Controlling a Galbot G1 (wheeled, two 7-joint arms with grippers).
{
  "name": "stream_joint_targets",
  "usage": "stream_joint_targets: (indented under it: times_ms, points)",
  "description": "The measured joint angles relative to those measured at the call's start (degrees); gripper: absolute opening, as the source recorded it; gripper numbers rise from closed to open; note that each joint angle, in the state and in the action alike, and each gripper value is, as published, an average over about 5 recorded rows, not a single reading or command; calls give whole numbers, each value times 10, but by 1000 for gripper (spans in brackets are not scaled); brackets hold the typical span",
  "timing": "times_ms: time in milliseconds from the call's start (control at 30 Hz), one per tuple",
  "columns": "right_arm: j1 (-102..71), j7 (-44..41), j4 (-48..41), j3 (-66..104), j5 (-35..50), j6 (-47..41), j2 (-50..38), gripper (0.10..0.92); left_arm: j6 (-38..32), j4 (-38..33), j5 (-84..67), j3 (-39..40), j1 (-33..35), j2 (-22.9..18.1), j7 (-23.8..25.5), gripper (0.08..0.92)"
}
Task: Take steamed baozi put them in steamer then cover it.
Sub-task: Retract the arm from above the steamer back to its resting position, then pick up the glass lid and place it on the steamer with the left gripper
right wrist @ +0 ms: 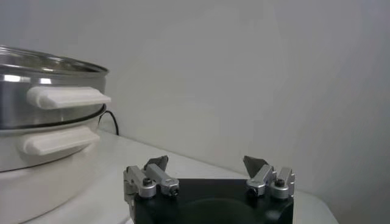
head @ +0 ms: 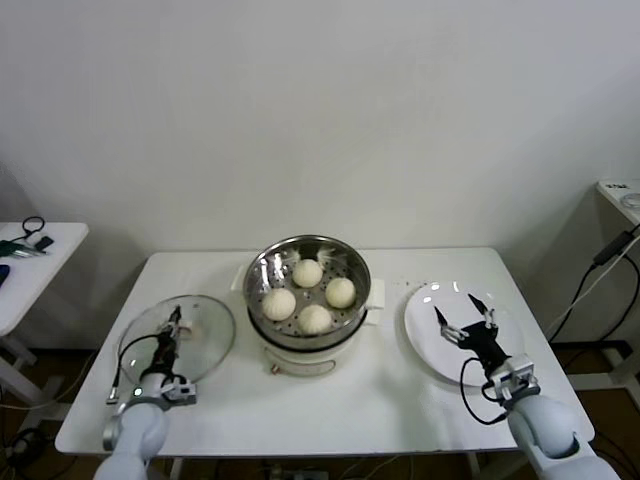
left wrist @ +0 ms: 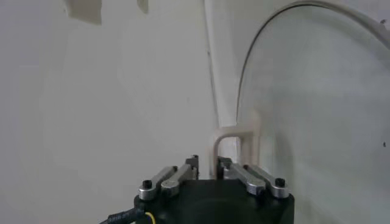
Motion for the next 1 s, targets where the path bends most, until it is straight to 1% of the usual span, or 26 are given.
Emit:
stream_joint_targets:
  times_ms: [100, 200, 400, 600, 767, 1000]
  points:
    - [1, -2, -3, 0, -2, 2, 0, 823, 0, -2, -5, 0, 2, 3, 1, 182]
    - [2, -3, -6, -1, -3, 3, -2, 823, 2, -8, -12, 0, 6, 7, 4, 146]
    - [8, -3, -8, -4, -3, 4, -6, 823, 11, -39, -30, -1, 21, 19, 8, 147]
    - [11, -4, -12, -6, -3, 6, -11, 823, 34, -98, -54, -1, 50, 34, 10, 147]
    - [16, -5, -16, -7, -3, 7, -15, 823, 73, -164, -76, 4, 82, 50, 17, 147]
    - [25, -6, -25, -12, -3, 8, -20, 823, 147, -265, -102, 12, 126, 78, 39, 147]
